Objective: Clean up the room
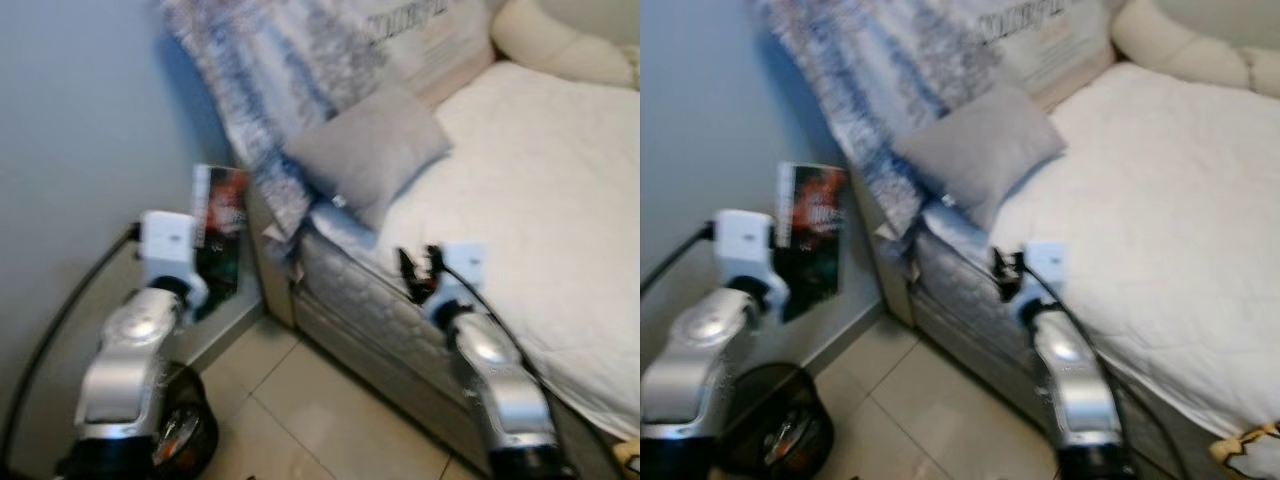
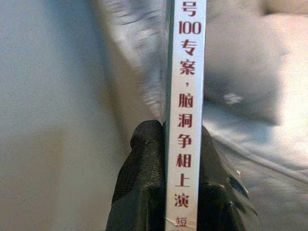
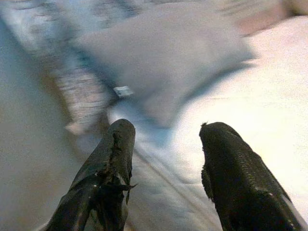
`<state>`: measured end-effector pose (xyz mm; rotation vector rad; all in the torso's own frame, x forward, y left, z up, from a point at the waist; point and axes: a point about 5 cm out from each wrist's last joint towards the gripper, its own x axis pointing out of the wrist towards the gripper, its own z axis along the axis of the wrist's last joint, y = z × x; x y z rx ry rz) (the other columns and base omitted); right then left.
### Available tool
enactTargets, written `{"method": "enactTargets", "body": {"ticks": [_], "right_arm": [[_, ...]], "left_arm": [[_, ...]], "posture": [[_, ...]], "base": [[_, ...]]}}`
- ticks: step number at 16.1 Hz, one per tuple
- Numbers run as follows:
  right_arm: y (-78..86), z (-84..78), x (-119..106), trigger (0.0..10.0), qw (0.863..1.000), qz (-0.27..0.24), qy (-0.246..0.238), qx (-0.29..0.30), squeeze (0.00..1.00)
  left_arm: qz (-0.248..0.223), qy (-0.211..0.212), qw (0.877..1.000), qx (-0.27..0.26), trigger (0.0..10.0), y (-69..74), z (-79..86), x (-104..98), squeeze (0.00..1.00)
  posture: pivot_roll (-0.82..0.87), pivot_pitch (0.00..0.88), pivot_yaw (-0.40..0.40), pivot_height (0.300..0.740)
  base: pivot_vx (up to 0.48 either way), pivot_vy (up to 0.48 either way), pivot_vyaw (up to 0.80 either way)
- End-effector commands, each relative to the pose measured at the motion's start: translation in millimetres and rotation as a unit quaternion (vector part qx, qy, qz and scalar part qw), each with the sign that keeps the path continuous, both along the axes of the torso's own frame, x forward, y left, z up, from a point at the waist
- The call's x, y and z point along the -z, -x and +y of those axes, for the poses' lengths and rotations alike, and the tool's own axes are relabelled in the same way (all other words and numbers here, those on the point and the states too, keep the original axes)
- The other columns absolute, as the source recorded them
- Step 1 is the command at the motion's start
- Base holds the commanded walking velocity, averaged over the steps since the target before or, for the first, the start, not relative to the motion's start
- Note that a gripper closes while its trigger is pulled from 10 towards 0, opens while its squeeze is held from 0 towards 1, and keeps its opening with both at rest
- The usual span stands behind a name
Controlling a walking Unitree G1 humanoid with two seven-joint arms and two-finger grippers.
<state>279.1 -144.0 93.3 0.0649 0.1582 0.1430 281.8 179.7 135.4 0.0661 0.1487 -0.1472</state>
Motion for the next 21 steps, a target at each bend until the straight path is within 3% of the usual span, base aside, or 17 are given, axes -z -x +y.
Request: {"method": "enactTargets", "body": {"ticks": [1,21], "right_arm": [[-3.2,8.1,-5.0,10.0,1.000,-0.009,-0.008,-0.010,0.00],[-5.1,11.6,-4.7,10.0,1.000,-0.012,0.002,-0.021,0.00]], "left_arm": [[-0.029,-0.008,1.000,-0.009,10.0,-2.2,6.8,-13.1,0.00],[-0.038,-0.013,0.999,-0.011,10.0,-4.0,10.1,-16.2,0.00]], "posture": [[0.04,0.000,0.036,0.740],[0.04,0.000,0.025,0.740]], "base": [[0.296,0.000,-0.55],[0.298,0.000,0.00]]}}
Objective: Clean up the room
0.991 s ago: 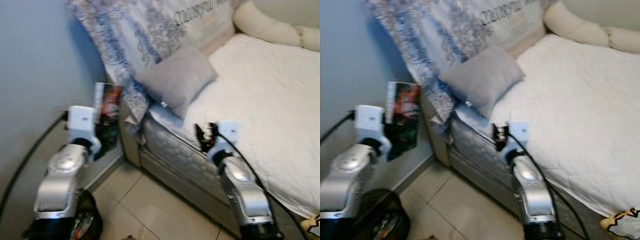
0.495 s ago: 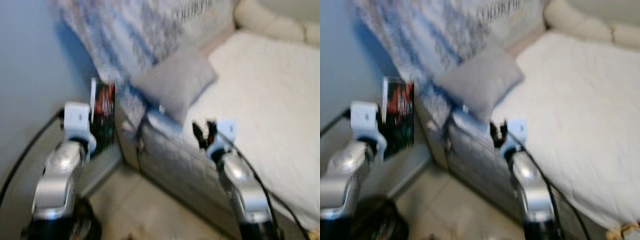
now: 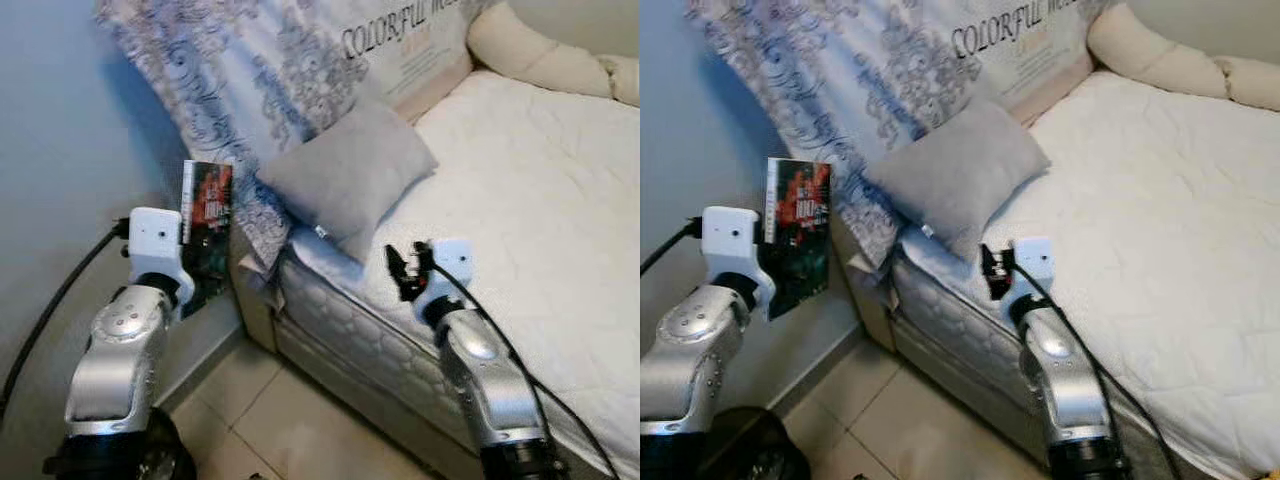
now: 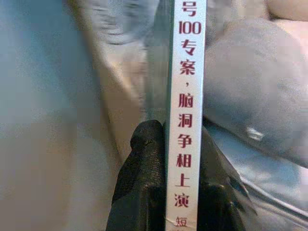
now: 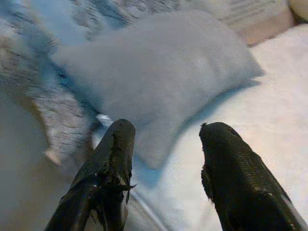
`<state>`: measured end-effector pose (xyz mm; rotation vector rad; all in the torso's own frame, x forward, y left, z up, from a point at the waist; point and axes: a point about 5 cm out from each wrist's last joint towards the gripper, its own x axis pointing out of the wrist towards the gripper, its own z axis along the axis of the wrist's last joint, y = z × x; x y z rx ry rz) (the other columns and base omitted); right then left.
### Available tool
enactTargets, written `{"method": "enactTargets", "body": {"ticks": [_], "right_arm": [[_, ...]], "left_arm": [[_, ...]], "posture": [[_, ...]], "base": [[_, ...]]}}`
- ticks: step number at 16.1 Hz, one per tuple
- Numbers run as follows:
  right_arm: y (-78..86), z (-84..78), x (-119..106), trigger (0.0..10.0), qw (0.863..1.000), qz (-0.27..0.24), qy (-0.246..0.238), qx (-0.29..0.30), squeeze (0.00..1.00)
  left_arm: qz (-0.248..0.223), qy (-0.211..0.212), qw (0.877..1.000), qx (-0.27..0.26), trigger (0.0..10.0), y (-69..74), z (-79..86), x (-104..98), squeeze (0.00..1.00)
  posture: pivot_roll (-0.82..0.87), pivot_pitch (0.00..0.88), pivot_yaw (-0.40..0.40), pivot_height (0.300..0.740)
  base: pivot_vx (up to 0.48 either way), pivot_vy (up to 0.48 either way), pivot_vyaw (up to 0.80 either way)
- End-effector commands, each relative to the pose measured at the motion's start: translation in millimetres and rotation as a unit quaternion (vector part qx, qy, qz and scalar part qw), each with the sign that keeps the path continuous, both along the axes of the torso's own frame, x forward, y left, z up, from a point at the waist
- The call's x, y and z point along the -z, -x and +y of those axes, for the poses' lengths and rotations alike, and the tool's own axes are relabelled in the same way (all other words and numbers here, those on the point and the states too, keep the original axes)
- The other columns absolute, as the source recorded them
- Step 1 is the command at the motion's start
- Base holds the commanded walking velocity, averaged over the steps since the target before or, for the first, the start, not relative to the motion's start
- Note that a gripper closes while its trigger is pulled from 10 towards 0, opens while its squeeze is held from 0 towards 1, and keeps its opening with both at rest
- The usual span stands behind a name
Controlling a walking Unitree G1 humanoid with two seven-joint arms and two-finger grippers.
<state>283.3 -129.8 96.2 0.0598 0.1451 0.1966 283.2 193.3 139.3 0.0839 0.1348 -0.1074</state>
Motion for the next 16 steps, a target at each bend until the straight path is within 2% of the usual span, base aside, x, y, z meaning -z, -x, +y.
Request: {"method": "enactTargets", "body": {"ticks": [1,12,14,16], "right_arm": [[-0.9,-2.6,-2,10.0,1.000,-0.005,0.002,0.006,0.00],[-3.9,-0.3,-3,10.0,1.000,-0.013,0.003,0.005,0.00],[-3.4,0.1,-2,10.0,1.000,-0.010,0.001,0.006,0.00],[-2.9,-0.7,-1,10.0,1.000,-0.009,-0.003,0.011,0.00]], "left_arm": [[-0.029,-0.004,1.000,0.008,10.0,-2.7,-3.5,-12,0.00],[-0.047,-0.014,0.999,0.014,10.0,-7.3,-2.6,-20,0.00],[-0.064,-0.021,0.998,0.017,10.0,-9.4,-2.5,-30,0.00],[-0.094,-0.022,0.995,0.019,10.0,-14.7,-3.1,-49,0.00]], "posture": [[0.04,0.000,0.025,0.740],[0.04,0.000,0.021,0.740],[0.04,0.000,0.022,0.740],[0.04,0.000,0.022,0.740]], "base": [[0.300,0.000,0.00],[0.298,0.000,0.00],[0.298,0.000,0.00],[0.296,0.000,-0.80]]}}
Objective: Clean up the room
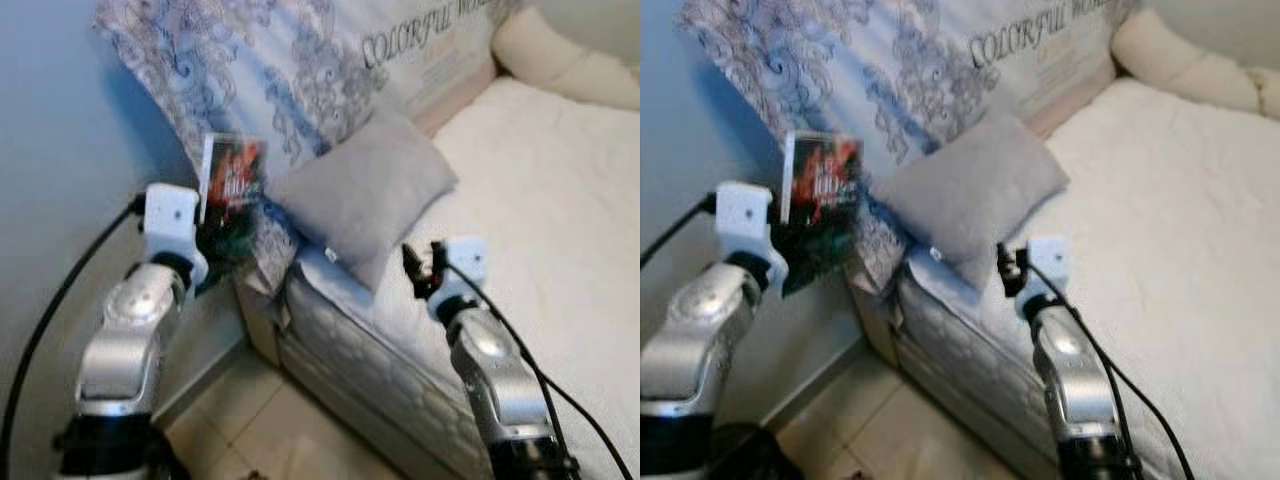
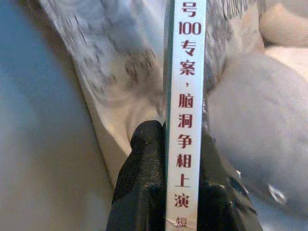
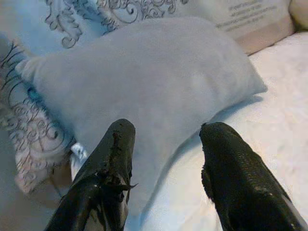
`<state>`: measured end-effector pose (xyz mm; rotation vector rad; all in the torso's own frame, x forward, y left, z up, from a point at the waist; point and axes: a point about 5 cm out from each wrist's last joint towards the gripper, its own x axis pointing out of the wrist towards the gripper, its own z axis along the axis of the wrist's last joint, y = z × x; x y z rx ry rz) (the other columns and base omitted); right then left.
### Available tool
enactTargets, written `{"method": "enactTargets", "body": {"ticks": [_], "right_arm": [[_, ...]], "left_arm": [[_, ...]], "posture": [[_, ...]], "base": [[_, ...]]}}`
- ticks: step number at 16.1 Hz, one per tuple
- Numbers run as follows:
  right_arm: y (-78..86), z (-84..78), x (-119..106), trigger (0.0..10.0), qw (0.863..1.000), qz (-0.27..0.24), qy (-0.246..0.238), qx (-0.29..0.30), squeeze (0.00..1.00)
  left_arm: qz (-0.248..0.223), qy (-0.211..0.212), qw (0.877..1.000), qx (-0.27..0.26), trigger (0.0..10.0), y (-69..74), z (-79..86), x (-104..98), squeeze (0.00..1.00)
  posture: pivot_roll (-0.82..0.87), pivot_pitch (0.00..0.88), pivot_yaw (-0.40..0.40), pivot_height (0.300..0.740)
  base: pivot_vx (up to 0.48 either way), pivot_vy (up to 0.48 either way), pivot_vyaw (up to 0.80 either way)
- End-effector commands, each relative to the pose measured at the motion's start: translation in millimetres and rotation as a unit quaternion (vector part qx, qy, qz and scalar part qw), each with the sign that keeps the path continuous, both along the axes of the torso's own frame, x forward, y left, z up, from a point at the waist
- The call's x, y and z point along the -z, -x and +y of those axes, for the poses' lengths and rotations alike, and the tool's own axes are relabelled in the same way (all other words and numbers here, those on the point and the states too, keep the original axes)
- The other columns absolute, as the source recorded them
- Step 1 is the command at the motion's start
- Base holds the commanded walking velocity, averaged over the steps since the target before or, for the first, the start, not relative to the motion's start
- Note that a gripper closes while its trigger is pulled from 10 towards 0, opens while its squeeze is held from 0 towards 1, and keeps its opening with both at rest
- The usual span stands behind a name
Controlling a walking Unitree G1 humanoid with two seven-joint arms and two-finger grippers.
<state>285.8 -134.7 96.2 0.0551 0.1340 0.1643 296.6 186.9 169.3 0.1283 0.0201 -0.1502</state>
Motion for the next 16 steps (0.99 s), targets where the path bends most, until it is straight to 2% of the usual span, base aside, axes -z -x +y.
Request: {"method": "enactTargets", "body": {"ticks": [1,6,9,15,16], "right_arm": [[-0.3,3.9,-1,10.0,1.000,-0.004,-0.006,-0.005,0.00],[-0.6,0.3,-3,10.0,1.000,-0.007,-0.006,0.003,0.00],[-1.1,2.7,-3,10.0,1.000,-0.008,-0.005,0.000,0.00],[-0.8,5.5,-2,10.0,1.000,-0.002,-0.006,-0.004,0.00],[-0.4,5.2,-1,10.0,1.000,0.002,-0.010,-0.003,0.00]], "left_arm": [[-0.042,-0.003,0.999,-0.004,10.0,-2.1,2.6,-22,0.00],[-0.070,-0.002,0.997,0.012,10.0,-5.0,-7.9,-41,0.00],[-0.072,-0.003,0.997,0.008,10.0,-5.7,-5.0,-43,0.00],[-0.052,0.000,0.999,-0.011,10.0,-5.5,8.9,-34,0.00],[-0.047,-0.001,0.999,-0.009,10.0,-5.6,9.0,-31,0.00]], "posture": [[0.04,0.000,0.023,0.740],[0.04,0.000,0.021,0.740],[0.04,0.000,0.020,0.740],[0.04,0.000,0.021,0.740],[0.04,0.000,0.023,0.740]], "base": [[0.296,0.000,-0.80],[0.298,0.000,-0.80],[0.296,0.000,-0.80],[0.297,0.000,0.00],[0.296,0.000,-0.80]]}}
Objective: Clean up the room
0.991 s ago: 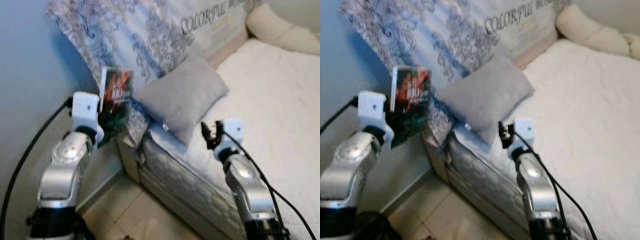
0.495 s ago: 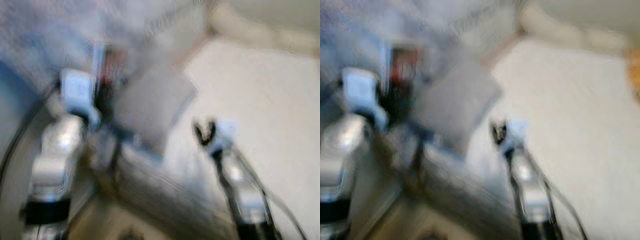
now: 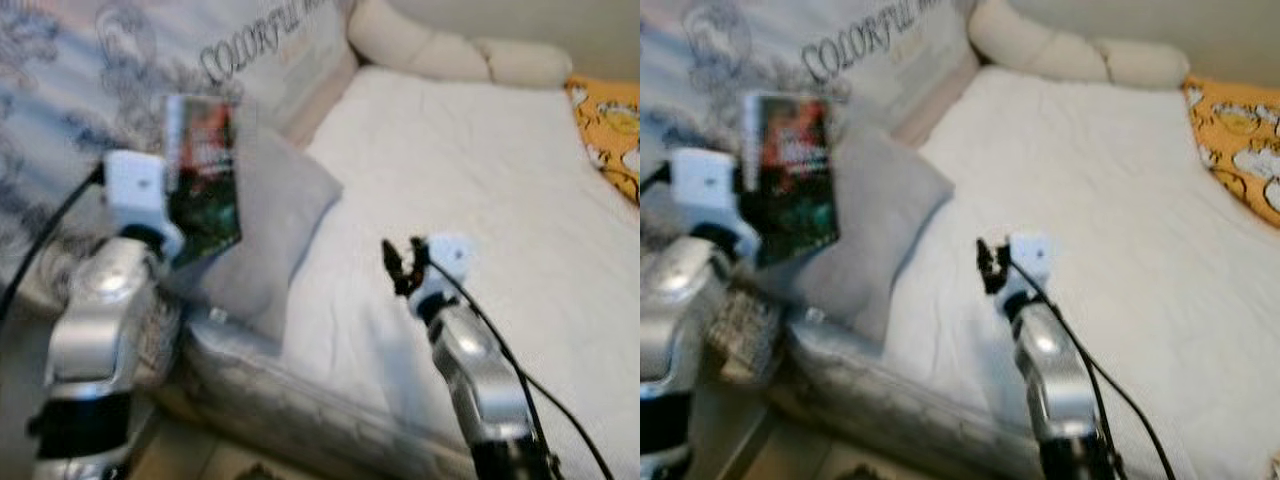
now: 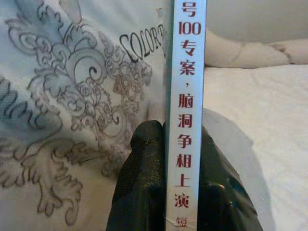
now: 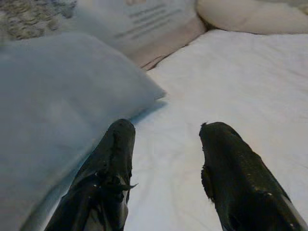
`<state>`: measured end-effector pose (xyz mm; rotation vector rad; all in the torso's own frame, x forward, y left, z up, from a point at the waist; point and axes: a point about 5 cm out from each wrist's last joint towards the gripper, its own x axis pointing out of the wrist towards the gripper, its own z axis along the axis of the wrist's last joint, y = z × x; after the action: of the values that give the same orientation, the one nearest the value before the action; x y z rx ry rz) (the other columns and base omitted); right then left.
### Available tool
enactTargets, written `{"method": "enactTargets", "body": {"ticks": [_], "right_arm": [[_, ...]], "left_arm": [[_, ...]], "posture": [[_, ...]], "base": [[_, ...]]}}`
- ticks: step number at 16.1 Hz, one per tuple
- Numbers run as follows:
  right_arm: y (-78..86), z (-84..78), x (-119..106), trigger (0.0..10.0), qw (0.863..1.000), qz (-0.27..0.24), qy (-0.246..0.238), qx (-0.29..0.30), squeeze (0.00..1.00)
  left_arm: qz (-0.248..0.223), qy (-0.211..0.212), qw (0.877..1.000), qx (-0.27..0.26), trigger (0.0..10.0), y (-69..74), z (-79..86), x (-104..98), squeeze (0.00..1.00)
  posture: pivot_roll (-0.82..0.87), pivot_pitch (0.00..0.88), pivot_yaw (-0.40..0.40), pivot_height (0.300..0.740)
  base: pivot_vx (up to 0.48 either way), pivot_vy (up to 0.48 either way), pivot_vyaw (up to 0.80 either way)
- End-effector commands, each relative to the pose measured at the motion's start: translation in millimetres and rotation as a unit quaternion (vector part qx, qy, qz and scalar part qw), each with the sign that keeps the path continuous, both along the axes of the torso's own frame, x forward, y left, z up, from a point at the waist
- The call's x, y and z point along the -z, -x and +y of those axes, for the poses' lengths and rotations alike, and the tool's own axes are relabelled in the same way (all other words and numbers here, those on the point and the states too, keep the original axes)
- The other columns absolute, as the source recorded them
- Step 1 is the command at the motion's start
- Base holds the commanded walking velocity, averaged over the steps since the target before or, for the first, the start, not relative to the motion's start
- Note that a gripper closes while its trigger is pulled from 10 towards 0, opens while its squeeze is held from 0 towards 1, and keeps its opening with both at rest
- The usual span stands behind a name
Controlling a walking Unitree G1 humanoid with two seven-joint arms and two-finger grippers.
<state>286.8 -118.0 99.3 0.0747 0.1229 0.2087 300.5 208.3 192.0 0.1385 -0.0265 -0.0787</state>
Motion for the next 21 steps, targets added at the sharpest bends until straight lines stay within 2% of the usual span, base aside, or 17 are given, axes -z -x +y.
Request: {"method": "enactTargets", "body": {"ticks": [1,2,6,9,11,13,14,15,16,17,18,19,20,21], "right_arm": [[0.7,-12.5,2,10.0,1.000,0.004,0.003,0.019,0.00],[0.6,-12.6,2,10.0,1.000,0.003,0.003,0.019,0.00],[1.0,-13.2,0,10.0,1.000,-0.002,0.003,0.017,0.00],[1.6,-10.7,1,10.0,1.000,0.000,0.002,0.015,0.00],[1.1,-11.1,1,10.0,1.000,0.001,0.001,0.016,0.00],[0.6,-11.3,0,10.0,1.000,0.001,0.001,0.017,0.00],[-0.1,-11.9,-1,10.0,1.000,0.000,0.002,0.017,0.00],[-1.2,-13.1,-1,10.0,1.000,0.000,0.004,0.015,0.00],[-4.6,-20.3,-5,10.0,1.000,-0.006,0.012,0.007,0.00],[-5.3,-22.6,-7,10.0,1.000,-0.006,0.009,0.004,0.00],[-5.6,-28.7,-12,10.0,1.000,-0.011,0.007,-0.025,0.00],[-2.7,-38.9,-18,10.0,0.996,-0.006,0.019,-0.083,0.00],[-0.2,-44.0,-21,10.0,0.994,-0.008,0.026,-0.108,0.00],[4.1,-52.7,-26,10.0,0.989,-0.011,0.038,-0.142,0.00]], "left_arm": [[-0.011,-0.001,0.999,0.033,10.0,-1.2,-14.5,-3,0.00],[-0.009,-0.001,0.999,0.036,10.0,-1.0,-14.9,-2,0.00],[0.028,-0.003,0.998,0.048,10.0,1.8,-16.0,16,0.00],[0.046,0.002,0.997,0.056,10.0,3.9,-16.8,23,0.00],[0.059,0.014,0.996,0.066,10.0,4.7,-18.6,26,0.00],[0.074,0.043,0.994,0.070,10.0,3.6,-20.4,30,0.00],[0.084,0.056,0.991,0.087,10.0,1.4,-24.9,33,0.00],[0.085,0.048,0.989,0.108,10.0,-2.1,-30.8,33,0.00],[0.097,0.061,0.983,0.145,10.0,-11.1,-43.4,32,0.00],[0.099,0.067,0.981,0.155,10.0,-13.8,-47.0,32,0.00],[0.107,0.097,0.973,0.178,10.0,-23.4,-57.4,30,0.00],[0.128,0.161,0.955,0.213,10.0,-38.1,-72.6,31,0.00],[0.142,0.190,0.945,0.223,10.0,-43.5,-77.4,33,0.00],[0.156,0.228,0.929,0.245,10.0,-50.1,-85.3,34,0.00]], "posture": [[0.04,0.000,0.023,0.740],[0.04,0.000,0.023,0.740],[0.04,0.000,0.018,0.740],[0.04,0.000,0.021,0.740],[0.04,0.000,0.022,0.740],[0.04,0.000,0.023,0.740],[0.04,0.000,0.023,0.740],[0.03,0.000,0.023,0.740],[0.02,0.000,0.028,0.740],[0.02,0.000,0.028,0.740],[0.01,0.000,0.038,0.740],[-0.01,0.000,0.045,0.740],[-0.01,0.000,0.047,0.740],[-0.03,0.000,0.052,0.740]], "base": [[0.296,0.000,-0.80],[0.296,0.000,-0.80],[0.063,0.000,0.00],[0.000,0.000,0.00],[0.000,0.000,0.00],[0.000,0.000,0.00],[0.000,0.000,0.00],[0.000,0.000,0.00],[0.000,0.000,0.00],[0.000,0.000,0.00],[0.000,0.000,0.00],[0.000,0.000,0.00],[0.000,0.000,0.00],[0.000,0.000,0.00]]}}
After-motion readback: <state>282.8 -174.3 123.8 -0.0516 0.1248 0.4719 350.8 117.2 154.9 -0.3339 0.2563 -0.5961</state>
